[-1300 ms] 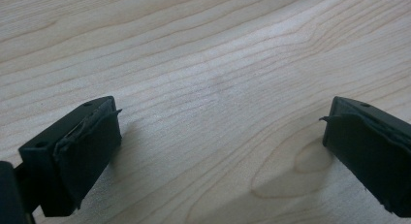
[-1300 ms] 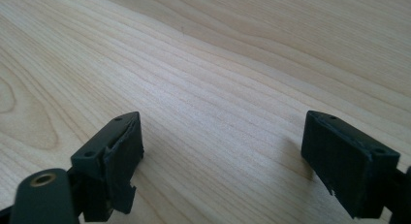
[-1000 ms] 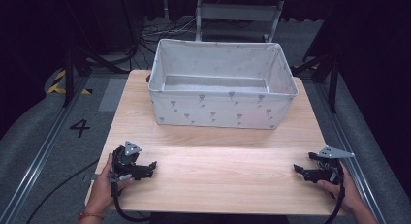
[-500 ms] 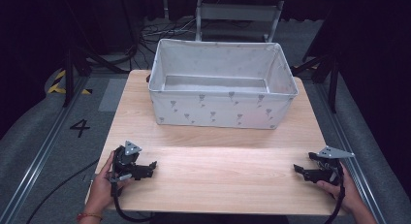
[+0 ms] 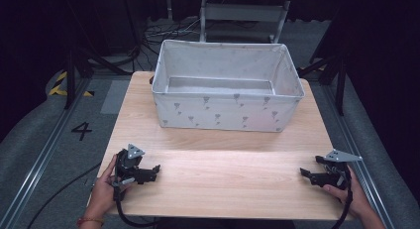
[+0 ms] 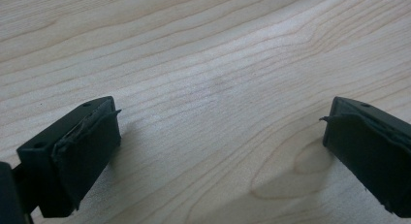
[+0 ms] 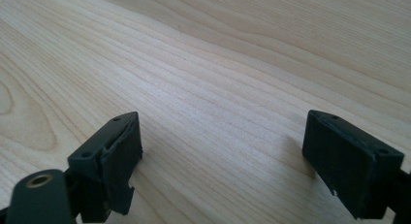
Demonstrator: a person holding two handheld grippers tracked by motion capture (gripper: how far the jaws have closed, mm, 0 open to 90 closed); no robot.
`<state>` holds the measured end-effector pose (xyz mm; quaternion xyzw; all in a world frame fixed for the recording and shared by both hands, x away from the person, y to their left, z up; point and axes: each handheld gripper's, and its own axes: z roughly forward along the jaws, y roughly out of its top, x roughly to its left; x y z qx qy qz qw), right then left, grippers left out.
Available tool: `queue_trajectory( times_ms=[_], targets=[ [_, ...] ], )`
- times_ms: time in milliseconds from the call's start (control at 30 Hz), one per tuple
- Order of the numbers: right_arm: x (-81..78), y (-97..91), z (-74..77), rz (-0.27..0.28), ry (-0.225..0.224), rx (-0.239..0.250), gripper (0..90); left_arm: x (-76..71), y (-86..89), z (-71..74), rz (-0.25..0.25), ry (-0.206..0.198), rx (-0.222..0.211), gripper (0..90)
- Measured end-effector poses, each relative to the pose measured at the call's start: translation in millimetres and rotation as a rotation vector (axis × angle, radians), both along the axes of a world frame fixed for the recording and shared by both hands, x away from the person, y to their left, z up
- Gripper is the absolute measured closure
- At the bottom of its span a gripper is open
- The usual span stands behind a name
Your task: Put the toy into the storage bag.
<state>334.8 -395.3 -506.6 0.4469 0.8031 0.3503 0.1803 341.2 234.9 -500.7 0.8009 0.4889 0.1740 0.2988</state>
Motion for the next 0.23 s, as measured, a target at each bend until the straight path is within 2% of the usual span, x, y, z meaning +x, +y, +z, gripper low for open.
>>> queue_trajectory(
  times_ms=[233],
  targets=[
    [-0.2, 0.1, 0.0, -0.001, 0.0, 0.0, 14.8, 0.3, 0.1, 0.1, -0.003, 0.002, 0.0, 0.2]
  ],
)
